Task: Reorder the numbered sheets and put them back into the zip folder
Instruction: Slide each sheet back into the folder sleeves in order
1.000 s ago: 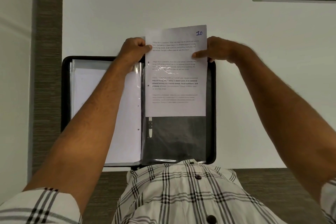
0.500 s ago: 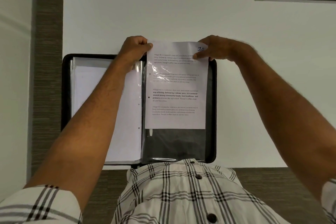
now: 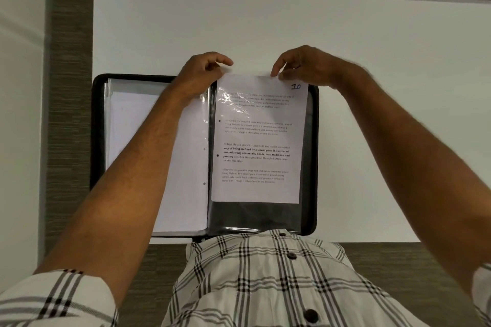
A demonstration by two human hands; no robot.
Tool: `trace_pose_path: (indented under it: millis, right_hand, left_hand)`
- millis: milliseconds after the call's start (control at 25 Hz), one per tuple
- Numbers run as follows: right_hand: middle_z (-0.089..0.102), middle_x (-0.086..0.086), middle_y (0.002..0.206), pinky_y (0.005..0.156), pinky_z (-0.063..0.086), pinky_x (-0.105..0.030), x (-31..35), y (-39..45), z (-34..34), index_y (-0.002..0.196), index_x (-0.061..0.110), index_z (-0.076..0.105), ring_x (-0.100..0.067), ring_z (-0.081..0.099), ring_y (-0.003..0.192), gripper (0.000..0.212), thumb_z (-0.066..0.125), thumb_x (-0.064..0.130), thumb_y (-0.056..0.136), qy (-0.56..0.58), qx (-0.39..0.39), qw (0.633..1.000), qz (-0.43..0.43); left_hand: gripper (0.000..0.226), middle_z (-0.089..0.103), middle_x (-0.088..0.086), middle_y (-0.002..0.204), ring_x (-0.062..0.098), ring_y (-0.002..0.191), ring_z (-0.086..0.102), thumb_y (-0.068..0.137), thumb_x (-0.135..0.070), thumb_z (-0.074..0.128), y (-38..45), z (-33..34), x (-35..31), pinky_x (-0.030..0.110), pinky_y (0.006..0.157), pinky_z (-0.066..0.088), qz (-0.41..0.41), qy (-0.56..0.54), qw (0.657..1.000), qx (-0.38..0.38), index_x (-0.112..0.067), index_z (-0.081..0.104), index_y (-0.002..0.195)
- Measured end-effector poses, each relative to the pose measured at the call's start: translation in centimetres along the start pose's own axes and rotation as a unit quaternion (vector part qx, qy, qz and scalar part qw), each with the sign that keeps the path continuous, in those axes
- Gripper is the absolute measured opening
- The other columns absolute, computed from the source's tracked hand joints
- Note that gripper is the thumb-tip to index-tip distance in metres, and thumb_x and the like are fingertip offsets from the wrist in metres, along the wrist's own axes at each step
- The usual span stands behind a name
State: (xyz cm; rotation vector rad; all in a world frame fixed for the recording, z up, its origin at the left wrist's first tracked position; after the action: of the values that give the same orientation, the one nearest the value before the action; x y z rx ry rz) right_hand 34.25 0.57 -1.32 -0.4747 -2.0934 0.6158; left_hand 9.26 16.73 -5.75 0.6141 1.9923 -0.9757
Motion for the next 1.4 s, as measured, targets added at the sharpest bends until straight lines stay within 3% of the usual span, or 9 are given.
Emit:
trace_pose_path:
  millis: [200, 480, 640, 760, 880, 1040, 1200, 1320, 1400]
  right_hand:
    - [0.078, 0.006, 0.105, 0.098, 0.054, -0.038, 0.3, -0.3, 1.1, 0.104, 0.025, 0.079, -0.018, 0.071, 0.105, 0.013, 0.069, 0.032, 0.098, -0.022, 0.031, 0.999, 0.019]
    - [0.076, 0.02, 0.098, 0.106, 0.045, -0.039, 0.3, -0.4, 2.9, 0.096, 0.039, 0.079, -0.007, 0.068, 0.102, 0.017, 0.079, 0.051, 0.084, -0.124, 0.05, 0.99, 0.047]
    - [0.074, 0.015, 0.09, 0.104, 0.043, -0.044, 0.4, -0.5, 4.0, 0.091, 0.035, 0.08, -0.013, 0.063, 0.095, 0.015, 0.074, 0.049, 0.089, -0.19, 0.032, 0.981, 0.036]
    - [0.071, 0.017, 0.108, 0.102, 0.043, -0.047, 0.1, -0.7, 4.5, 0.093, 0.044, 0.08, -0.019, 0.053, 0.117, 0.017, 0.073, 0.059, 0.088, -0.19, 0.019, 0.982, 0.01]
    - [0.058, 0.011, 0.121, 0.107, 0.04, -0.051, -0.3, -1.2, 5.5, 0.103, 0.051, 0.074, -0.023, 0.044, 0.127, 0.043, 0.053, 0.081, 0.08, -0.239, 0.008, 0.971, -0.009]
    - [0.055, -0.003, 0.129, 0.094, 0.055, -0.047, -0.8, -3.3, 7.3, 0.114, 0.029, 0.073, -0.021, 0.052, 0.123, 0.032, 0.078, 0.047, 0.087, -0.146, -0.174, 0.974, -0.015]
    - [0.041, -0.007, 0.144, 0.096, 0.051, -0.025, -1.3, -6.6, 10.0, 0.146, 0.02, 0.046, -0.015, 0.05, 0.121, 0.074, 0.086, 0.023, 0.085, 0.083, -0.346, 0.934, 0.012]
    - [0.045, -0.007, 0.143, 0.099, 0.053, -0.023, -1.7, -9.2, 12.6, 0.153, 0.02, 0.034, -0.018, 0.055, 0.126, 0.083, 0.084, 0.018, 0.087, 0.247, -0.392, 0.886, 0.03]
    - [0.054, -0.006, 0.134, 0.087, 0.056, -0.021, -1.5, -11.7, 14.8, 0.154, 0.021, 0.027, -0.02, 0.063, 0.119, 0.082, 0.08, 0.018, 0.091, 0.29, -0.383, 0.877, 0.035]
  left_hand:
    - [0.011, 0.072, -0.01, 0.102, 0.008, 0.102, 0.066, 0.092, -0.029, 0.071, -0.2, 0.4, -0.1, 0.034, 0.1, 0.053, 0.002, 0.04, 0.999, 0.021, -0.024, 0.078, 0.099]
    - [0.019, 0.059, -0.018, 0.091, 0.008, 0.094, 0.058, 0.087, -0.043, 0.074, 0.1, 0.8, 0.5, 0.052, 0.105, 0.044, 0.028, 0.138, 0.99, -0.001, -0.029, 0.077, 0.098]
    - [0.018, 0.059, -0.014, 0.091, 0.012, 0.097, 0.057, 0.088, -0.042, 0.073, -0.1, 0.9, 0.4, 0.046, 0.104, 0.042, 0.052, 0.165, 0.985, -0.02, -0.028, 0.076, 0.099]
    - [0.018, 0.06, -0.006, 0.099, 0.021, 0.107, 0.057, 0.092, -0.042, 0.068, -0.4, 1.6, 0.0, 0.039, 0.096, 0.036, 0.074, 0.23, 0.97, -0.04, -0.03, 0.075, 0.102]
    - [0.023, 0.063, 0.003, 0.11, 0.029, 0.115, 0.053, 0.099, -0.038, 0.056, -1.4, 2.2, 0.0, 0.036, 0.091, 0.034, 0.086, 0.294, 0.949, -0.069, -0.028, 0.072, 0.111]
    - [0.041, 0.058, 0.011, 0.138, 0.034, 0.128, 0.048, 0.101, -0.032, 0.055, -4.6, 3.3, 1.1, 0.046, 0.107, 0.039, 0.118, 0.324, 0.933, -0.101, -0.018, 0.058, 0.139]
    - [0.07, 0.017, 0.015, 0.168, 0.039, 0.153, 0.02, 0.1, -0.047, 0.052, -10.9, 5.1, 5.8, 0.055, 0.122, 0.019, 0.077, 0.368, 0.915, -0.146, -0.015, 0.03, 0.159]
    - [0.071, 0.009, 0.015, 0.17, 0.036, 0.156, 0.012, 0.102, -0.056, 0.037, -15.9, 6.3, 8.7, 0.057, 0.124, 0.014, 0.006, 0.382, 0.907, -0.176, -0.018, 0.023, 0.161]
    - [0.074, 0.005, 0.012, 0.171, 0.034, 0.157, 0.008, 0.102, -0.062, 0.032, -19.2, 7.2, 9.7, 0.057, 0.125, 0.01, -0.029, 0.386, 0.901, -0.197, -0.021, 0.019, 0.162]
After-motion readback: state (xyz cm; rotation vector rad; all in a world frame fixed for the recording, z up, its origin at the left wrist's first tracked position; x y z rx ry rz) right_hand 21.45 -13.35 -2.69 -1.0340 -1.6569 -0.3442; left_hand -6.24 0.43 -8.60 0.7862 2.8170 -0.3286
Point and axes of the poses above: each hand's wrist, its own y-axis towards the middle knuckle, its own z-axis out of the palm, x = y × z, the point moved 1 cm from there along y, towards the middle knuckle
